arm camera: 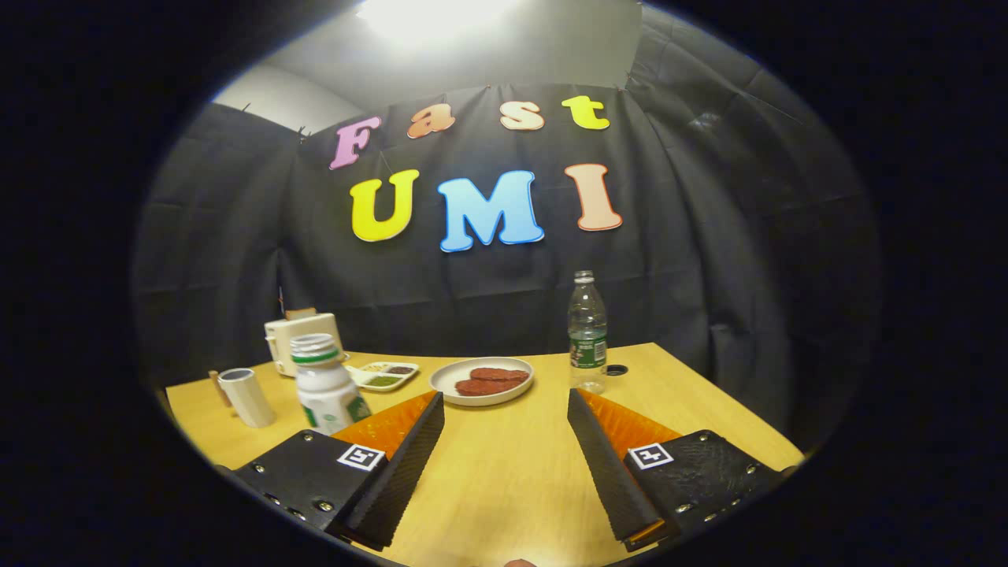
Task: Take the bottle from table, then pour the juice into the cup, finally place the bottle on the coaster
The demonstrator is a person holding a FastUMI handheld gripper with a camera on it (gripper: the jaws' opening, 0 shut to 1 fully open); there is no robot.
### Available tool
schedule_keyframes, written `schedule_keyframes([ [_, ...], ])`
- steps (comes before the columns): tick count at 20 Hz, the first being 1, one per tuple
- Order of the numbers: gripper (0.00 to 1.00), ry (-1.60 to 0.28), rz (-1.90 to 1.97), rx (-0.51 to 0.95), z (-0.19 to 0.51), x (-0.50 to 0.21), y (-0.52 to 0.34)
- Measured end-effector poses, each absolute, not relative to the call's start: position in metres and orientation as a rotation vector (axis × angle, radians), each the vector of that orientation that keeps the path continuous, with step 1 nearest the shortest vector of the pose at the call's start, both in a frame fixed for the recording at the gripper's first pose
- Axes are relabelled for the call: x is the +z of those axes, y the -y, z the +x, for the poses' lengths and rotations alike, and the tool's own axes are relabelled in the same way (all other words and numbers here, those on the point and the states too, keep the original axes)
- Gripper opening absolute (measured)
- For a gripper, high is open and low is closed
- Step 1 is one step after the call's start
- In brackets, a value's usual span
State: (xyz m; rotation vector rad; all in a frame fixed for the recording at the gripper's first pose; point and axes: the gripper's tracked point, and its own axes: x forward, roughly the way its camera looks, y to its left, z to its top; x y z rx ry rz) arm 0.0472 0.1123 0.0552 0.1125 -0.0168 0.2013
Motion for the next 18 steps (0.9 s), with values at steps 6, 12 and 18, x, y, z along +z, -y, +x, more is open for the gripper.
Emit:
schedule_keyframes([
  [6, 0.96, 0.003, 0.018, 0.271, 0.020, 0.049, -0.177],
  [12, 0.96, -0.033, -0.017, 0.305, 0.036, 0.027, -0.219],
  [18, 0.97, -0.063, -0.021, 0.273, 0.068, 0.012, -0.224],
])
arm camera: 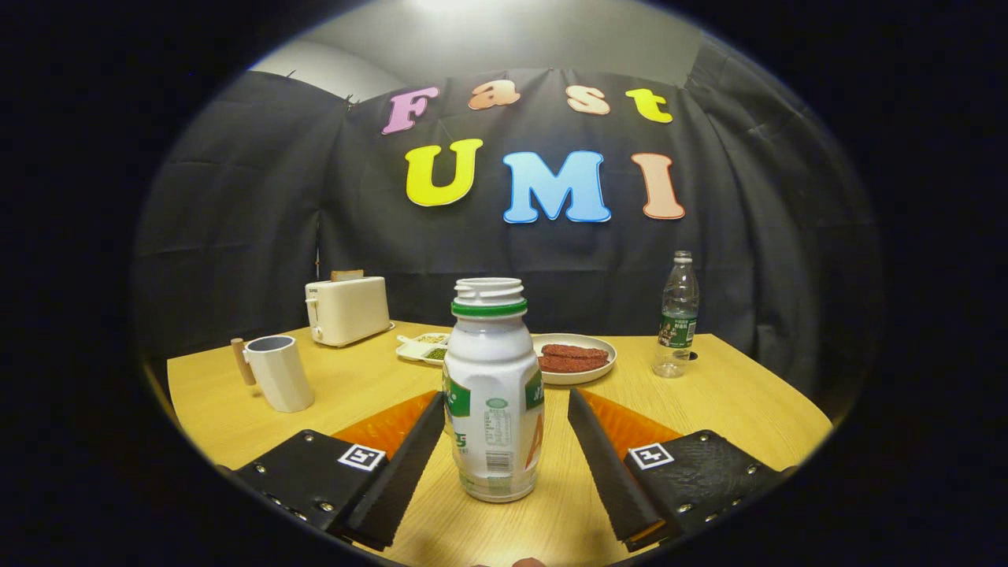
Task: Take the bottle from table, then pour the juice into the cup, finally place the bottle on the coaster
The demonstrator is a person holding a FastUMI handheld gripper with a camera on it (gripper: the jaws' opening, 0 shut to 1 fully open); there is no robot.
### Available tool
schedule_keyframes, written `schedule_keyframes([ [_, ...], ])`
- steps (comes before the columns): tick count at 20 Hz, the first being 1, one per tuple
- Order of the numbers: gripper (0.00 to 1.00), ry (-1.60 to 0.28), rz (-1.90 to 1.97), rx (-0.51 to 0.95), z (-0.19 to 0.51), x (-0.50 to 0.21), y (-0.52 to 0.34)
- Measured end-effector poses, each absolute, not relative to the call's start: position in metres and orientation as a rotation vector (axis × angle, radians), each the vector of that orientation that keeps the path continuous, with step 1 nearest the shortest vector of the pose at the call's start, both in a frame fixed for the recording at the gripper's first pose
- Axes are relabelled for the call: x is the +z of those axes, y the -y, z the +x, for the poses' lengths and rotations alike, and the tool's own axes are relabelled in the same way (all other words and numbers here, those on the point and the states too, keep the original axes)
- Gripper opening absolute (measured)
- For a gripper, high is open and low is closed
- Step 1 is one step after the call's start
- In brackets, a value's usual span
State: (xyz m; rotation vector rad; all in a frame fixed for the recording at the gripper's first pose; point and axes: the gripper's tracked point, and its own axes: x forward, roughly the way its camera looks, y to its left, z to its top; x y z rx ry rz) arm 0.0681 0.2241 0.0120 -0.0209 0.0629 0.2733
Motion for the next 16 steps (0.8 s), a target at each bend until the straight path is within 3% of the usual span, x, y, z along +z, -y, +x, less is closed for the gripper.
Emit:
schedule_keyframes([
  [9, 0.97, -0.096, -0.076, 0.218, 0.106, -0.003, -0.234],
  [11, 0.74, -0.112, -0.086, 0.203, 0.111, -0.003, -0.234],
  [16, 0.71, -0.040, -0.180, 0.206, 0.104, 0.045, -0.256],
])
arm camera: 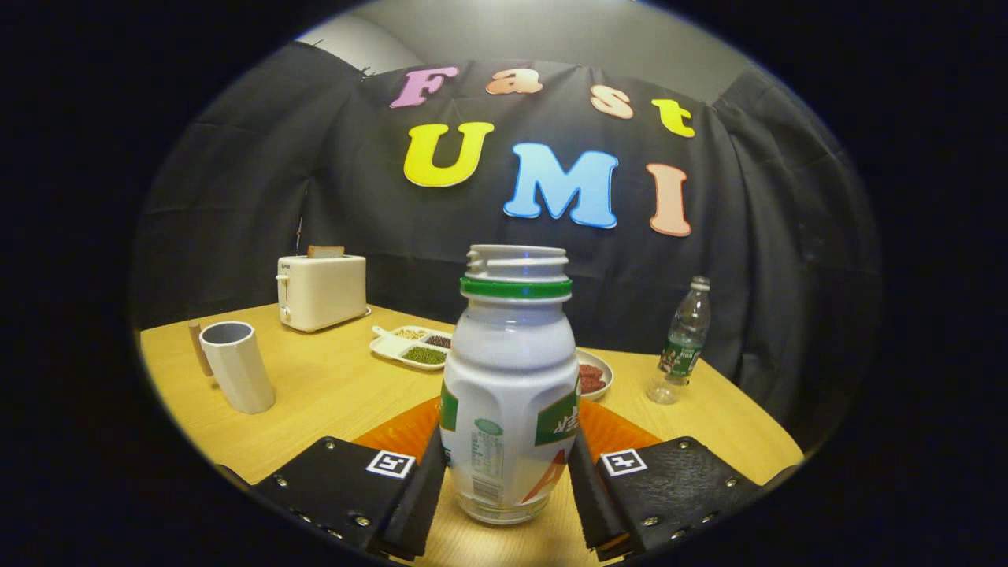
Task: Take the bottle from table, then pour the juice into the cup, finally place the bottle on the coaster
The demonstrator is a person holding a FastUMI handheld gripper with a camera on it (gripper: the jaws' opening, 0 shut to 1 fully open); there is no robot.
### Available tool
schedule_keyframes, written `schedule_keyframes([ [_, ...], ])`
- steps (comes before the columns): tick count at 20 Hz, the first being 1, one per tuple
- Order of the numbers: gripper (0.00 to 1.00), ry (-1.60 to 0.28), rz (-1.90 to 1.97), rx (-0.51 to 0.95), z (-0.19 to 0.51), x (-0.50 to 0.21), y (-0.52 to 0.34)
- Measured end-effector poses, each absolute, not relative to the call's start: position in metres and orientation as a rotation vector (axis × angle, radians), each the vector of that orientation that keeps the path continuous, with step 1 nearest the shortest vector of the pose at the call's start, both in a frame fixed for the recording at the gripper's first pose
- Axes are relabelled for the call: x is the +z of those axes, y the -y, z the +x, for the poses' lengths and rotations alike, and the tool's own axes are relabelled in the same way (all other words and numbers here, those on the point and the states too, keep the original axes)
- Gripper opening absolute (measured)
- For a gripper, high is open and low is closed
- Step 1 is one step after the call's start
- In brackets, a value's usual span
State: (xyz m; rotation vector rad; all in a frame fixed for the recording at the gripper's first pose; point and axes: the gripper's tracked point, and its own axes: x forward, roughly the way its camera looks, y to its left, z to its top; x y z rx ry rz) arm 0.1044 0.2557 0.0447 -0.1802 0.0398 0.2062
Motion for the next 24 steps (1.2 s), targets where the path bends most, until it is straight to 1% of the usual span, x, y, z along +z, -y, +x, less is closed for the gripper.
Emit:
schedule_keyframes([
  [2, 0.71, -0.012, -0.229, 0.224, 0.102, 0.061, -0.271],
  [5, 0.71, -0.020, -0.278, 0.262, 0.099, 0.070, -0.296],
  [17, 0.71, -0.103, -0.627, 0.324, 0.117, 0.044, -0.346],
  [24, 0.71, -0.090, -0.866, 0.343, 0.128, 0.037, -0.371],
])
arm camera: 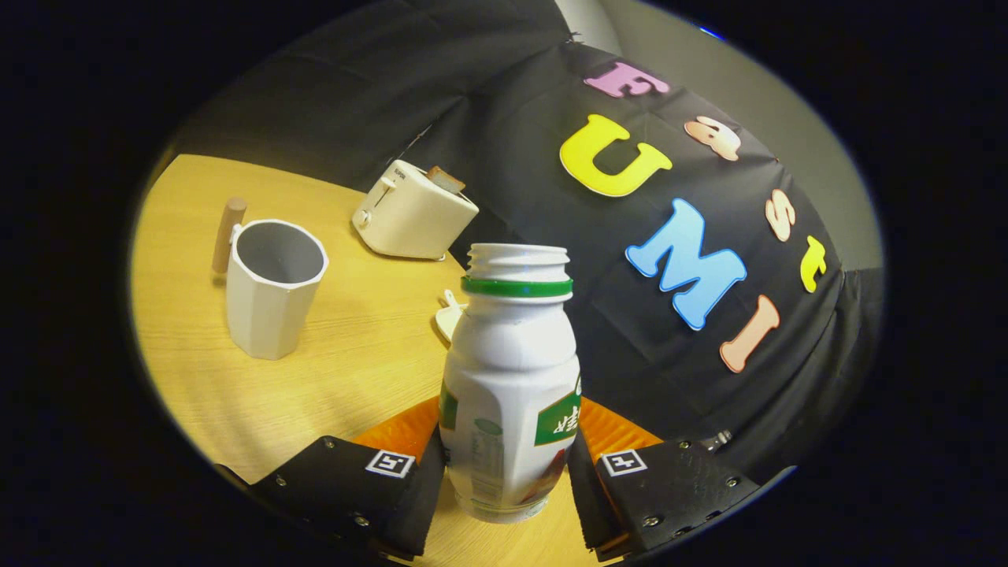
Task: Take the bottle from table, then pour the juice into the cup, finally place the bottle on the coaster
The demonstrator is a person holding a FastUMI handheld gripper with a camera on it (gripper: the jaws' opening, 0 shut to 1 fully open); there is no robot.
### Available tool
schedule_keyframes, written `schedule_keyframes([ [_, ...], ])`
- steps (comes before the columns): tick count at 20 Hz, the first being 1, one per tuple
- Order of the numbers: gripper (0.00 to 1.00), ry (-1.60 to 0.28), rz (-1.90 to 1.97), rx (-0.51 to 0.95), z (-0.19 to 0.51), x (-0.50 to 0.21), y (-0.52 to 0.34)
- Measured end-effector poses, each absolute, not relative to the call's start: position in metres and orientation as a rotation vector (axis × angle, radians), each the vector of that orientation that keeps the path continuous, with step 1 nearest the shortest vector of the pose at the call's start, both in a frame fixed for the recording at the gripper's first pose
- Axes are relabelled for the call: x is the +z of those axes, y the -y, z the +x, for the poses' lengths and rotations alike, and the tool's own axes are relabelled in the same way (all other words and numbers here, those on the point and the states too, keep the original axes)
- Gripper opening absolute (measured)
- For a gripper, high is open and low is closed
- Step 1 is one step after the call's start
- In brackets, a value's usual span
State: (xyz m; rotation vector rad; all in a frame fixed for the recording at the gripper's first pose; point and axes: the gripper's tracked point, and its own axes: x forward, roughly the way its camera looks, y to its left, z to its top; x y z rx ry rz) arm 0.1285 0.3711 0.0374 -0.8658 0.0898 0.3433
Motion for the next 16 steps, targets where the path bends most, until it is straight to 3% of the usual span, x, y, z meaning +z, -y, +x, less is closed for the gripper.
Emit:
schedule_keyframes([
  [16, 0.71, -0.021, -1.246, 0.367, 0.129, 0.021, -0.422],
])
